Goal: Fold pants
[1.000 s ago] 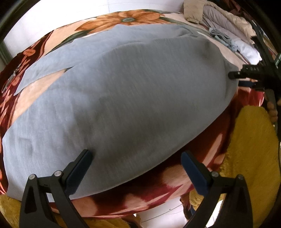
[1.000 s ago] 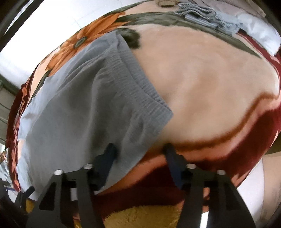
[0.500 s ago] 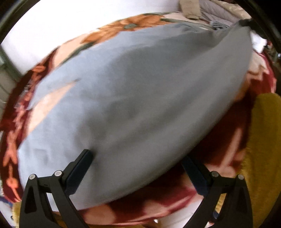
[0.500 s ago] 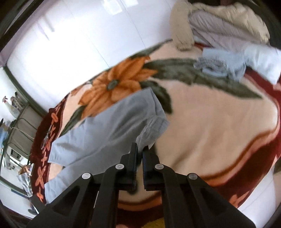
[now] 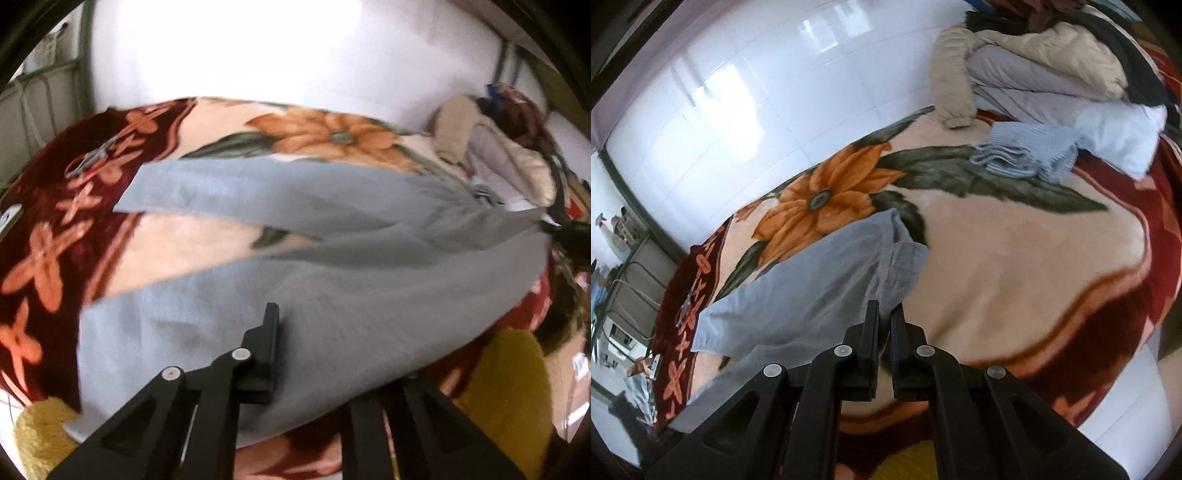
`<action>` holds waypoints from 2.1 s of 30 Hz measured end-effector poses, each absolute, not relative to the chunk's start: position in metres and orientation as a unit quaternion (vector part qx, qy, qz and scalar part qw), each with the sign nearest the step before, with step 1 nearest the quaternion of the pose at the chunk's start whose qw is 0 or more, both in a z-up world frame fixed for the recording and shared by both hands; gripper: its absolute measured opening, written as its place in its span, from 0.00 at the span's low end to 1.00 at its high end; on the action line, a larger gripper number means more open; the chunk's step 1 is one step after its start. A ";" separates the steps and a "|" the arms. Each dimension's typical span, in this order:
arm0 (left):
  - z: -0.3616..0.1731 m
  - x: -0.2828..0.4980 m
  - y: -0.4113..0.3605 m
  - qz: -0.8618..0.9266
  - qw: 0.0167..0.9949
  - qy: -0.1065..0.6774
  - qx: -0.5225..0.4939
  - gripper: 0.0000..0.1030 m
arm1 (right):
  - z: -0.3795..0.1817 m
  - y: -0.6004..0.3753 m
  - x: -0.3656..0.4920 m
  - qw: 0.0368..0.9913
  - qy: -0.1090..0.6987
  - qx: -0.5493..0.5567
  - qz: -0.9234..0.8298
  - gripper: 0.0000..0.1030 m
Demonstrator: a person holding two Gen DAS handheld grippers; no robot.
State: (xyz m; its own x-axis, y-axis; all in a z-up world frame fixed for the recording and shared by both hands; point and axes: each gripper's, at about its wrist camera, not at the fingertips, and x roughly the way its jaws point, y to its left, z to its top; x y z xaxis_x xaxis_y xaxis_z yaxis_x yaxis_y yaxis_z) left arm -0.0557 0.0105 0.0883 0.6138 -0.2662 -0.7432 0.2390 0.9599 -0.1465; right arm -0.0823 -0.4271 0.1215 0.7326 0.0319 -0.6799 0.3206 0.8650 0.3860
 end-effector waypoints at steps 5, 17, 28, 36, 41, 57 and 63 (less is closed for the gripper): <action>0.109 -0.076 0.001 -0.202 0.883 0.423 -0.018 0.08 | 0.116 -0.439 -0.115 0.895 0.354 0.255 -0.091 0.05; 0.145 -0.095 0.003 -0.192 0.894 0.405 -0.022 0.05 | 0.103 -0.433 -0.112 0.887 0.378 0.257 -0.063 0.05; 0.182 -0.027 0.006 -0.151 0.900 0.408 -0.017 0.05 | 0.132 -0.425 -0.032 0.901 0.355 0.245 -0.047 0.05; 0.165 0.064 0.004 -0.121 0.892 0.434 0.022 0.05 | 0.122 -0.427 0.051 0.901 0.365 0.230 -0.049 0.05; 0.137 0.119 0.007 -0.108 0.878 0.466 0.017 0.05 | 0.098 -0.423 0.101 0.894 0.392 0.210 -0.053 0.05; 0.045 0.217 0.003 -0.042 0.838 0.543 0.017 0.45 | 0.040 -0.418 0.161 0.874 0.441 0.197 -0.050 0.41; 0.055 0.216 0.007 -0.046 0.842 0.538 0.011 0.57 | 0.070 -0.399 0.149 0.899 0.406 0.158 -0.045 0.58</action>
